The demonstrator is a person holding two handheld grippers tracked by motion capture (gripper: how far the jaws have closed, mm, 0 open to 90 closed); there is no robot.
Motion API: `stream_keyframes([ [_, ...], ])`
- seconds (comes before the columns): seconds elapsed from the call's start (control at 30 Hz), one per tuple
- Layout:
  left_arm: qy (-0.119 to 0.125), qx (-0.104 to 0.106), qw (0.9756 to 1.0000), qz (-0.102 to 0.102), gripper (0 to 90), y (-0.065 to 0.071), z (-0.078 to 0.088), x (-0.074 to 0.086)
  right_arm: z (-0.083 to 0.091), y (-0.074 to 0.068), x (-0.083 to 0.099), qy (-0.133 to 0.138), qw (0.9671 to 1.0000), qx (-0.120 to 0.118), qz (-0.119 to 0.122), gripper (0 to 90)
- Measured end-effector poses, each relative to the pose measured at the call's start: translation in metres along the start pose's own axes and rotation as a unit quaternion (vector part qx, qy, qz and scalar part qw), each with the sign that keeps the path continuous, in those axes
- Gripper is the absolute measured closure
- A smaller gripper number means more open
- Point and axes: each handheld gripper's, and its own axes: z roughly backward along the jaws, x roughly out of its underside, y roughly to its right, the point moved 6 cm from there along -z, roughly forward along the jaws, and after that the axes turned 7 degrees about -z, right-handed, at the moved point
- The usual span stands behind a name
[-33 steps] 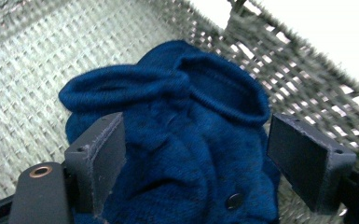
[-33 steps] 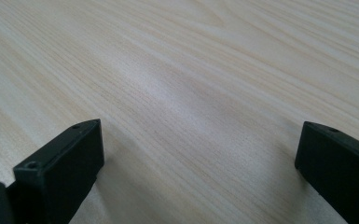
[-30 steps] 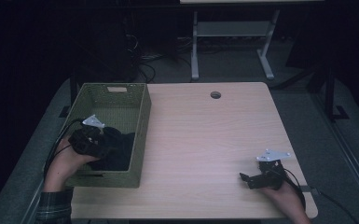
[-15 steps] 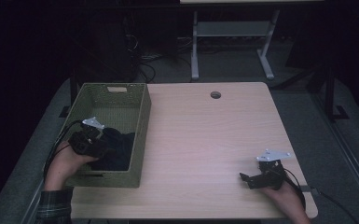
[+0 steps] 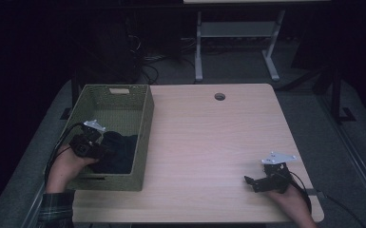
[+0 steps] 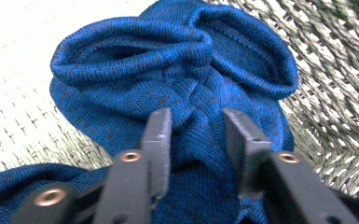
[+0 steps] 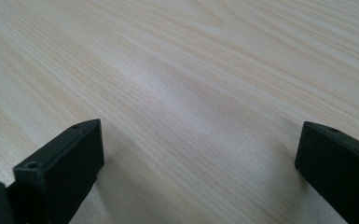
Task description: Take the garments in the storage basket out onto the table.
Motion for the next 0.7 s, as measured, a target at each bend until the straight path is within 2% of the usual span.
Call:
stream_keyframes([
  [0.07,0.0,0.002,1.0,-0.003,74.9,-0.001,0.0,0.0,0.0,0.0,0.0,0.0,1.0,0.0,0.0,0.8],
  [0.1,0.0,0.002,1.0,0.002,78.3,-0.001,0.0,0.0,0.0,0.0,0.0,0.0,1.0,0.0,0.0,0.8],
  [0.23,0.017,0.005,0.9998,0.009,80.1,-0.003,0.007,-0.003,0.0,0.0,0.0,0.0,1.0,0.0,0.0,0.8],
  [0.3,0.031,0.006,0.9995,0.006,80.8,-0.004,0.016,-0.006,0.0,0.0,0.0,0.0,1.0,0.0,0.0,0.8],
  [0.37,0.035,0.009,0.9993,0.009,81.0,-0.004,0.019,-0.008,0.0,0.0,0.0,0.0,1.0,0.0,0.0,0.8],
  [0.7,0.055,0.024,0.9982,-0.004,81.1,-0.004,0.036,-0.019,0.0,0.0,0.0,0.0,1.0,0.0,0.0,0.8],
])
